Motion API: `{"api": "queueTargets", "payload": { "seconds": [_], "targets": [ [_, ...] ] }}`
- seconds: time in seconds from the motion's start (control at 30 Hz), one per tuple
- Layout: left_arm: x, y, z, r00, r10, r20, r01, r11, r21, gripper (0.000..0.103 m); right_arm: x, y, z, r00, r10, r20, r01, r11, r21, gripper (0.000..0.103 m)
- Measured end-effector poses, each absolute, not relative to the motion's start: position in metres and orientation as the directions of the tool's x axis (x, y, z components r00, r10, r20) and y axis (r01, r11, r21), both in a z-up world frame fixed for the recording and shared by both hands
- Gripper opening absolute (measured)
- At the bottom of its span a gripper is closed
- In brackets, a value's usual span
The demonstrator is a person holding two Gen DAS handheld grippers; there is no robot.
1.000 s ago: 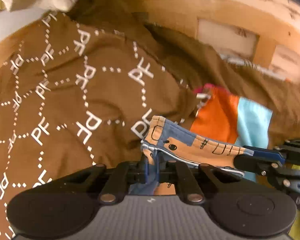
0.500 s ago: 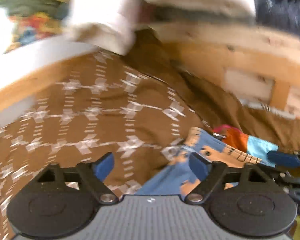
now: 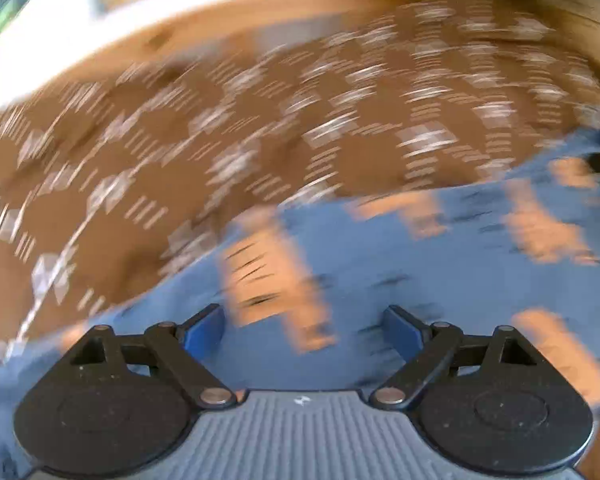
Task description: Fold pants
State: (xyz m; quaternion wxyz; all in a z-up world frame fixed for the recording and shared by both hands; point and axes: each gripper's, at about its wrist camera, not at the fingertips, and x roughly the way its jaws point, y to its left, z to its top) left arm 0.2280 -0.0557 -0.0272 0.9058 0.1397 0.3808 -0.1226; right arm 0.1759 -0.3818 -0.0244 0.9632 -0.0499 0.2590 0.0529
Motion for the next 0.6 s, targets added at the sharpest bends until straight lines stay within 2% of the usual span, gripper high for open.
{"api": "queueTargets", "payload": {
  "seconds": [0.03, 0.07, 0.1, 0.13, 0.17, 0.23, 0.27, 0.3, 0.37, 0.47, 0.53, 0.6],
  "targets": [
    [0.231, -0.04, -0.027, 0.678, -0.13, -0.723, 0.309, 0.943, 0.12, 0.092, 0.183, -0.395, -0.026, 0.86, 0.034, -0.509, -0.071, 0.996, -0.054, 0.052],
    [0.233, -0.027, -0.024, 0.684, -0.131, -0.718, 0.279, 0.956, 0.092, 0.092, 0.186, -0.409, -0.025, 0.862, 0.016, -0.506, -0.034, 0.999, -0.027, 0.028],
    [0.234, -0.02, -0.021, 0.687, -0.117, -0.718, 0.256, 0.963, 0.088, 0.092, 0.188, -0.419, -0.023, 0.867, -0.001, -0.498, -0.007, 1.0, -0.014, 0.015],
    [0.235, -0.016, -0.018, 0.686, -0.114, -0.718, 0.248, 0.965, 0.083, 0.092, 0.187, -0.423, -0.02, 0.875, -0.016, -0.484, 0.006, 1.0, -0.024, 0.016],
    [0.235, -0.012, -0.013, 0.689, -0.113, -0.716, 0.239, 0.968, 0.077, 0.09, 0.185, -0.423, -0.017, 0.884, -0.024, -0.467, 0.005, 0.999, -0.042, 0.021],
    [0.231, -0.01, -0.001, 0.708, -0.125, -0.695, 0.237, 0.969, 0.067, 0.09, 0.177, -0.413, -0.015, 0.896, -0.024, -0.444, -0.007, 0.998, -0.067, 0.045],
    [0.23, -0.009, 0.004, 0.719, -0.151, -0.679, 0.258, 0.964, 0.059, 0.09, 0.172, -0.404, -0.014, 0.899, -0.01, -0.439, -0.028, 0.996, -0.079, 0.065],
    [0.23, -0.011, 0.01, 0.73, -0.173, -0.662, 0.28, 0.958, 0.059, 0.09, 0.165, -0.392, -0.012, 0.904, 0.002, -0.427, -0.048, 0.994, -0.096, 0.077],
    [0.237, -0.019, 0.016, 0.735, -0.203, -0.646, 0.325, 0.943, 0.073, 0.09, 0.154, -0.375, -0.008, 0.903, 0.055, -0.425, -0.122, 0.984, -0.132, 0.076],
    [0.26, -0.04, 0.014, 0.704, -0.196, -0.682, 0.403, 0.901, 0.158, 0.09, 0.163, -0.354, -0.015, 0.858, 0.097, -0.505, -0.187, 0.974, -0.131, 0.076],
    [0.276, -0.051, 0.007, 0.66, -0.174, -0.731, 0.448, 0.872, 0.197, 0.09, 0.179, -0.349, -0.029, 0.809, 0.085, -0.582, -0.185, 0.976, -0.116, 0.072],
    [0.291, -0.055, 0.0, 0.648, -0.124, -0.752, 0.435, 0.87, 0.232, 0.083, 0.189, -0.354, -0.039, 0.815, 0.047, -0.577, -0.135, 0.984, -0.112, 0.071]
  ]
}}
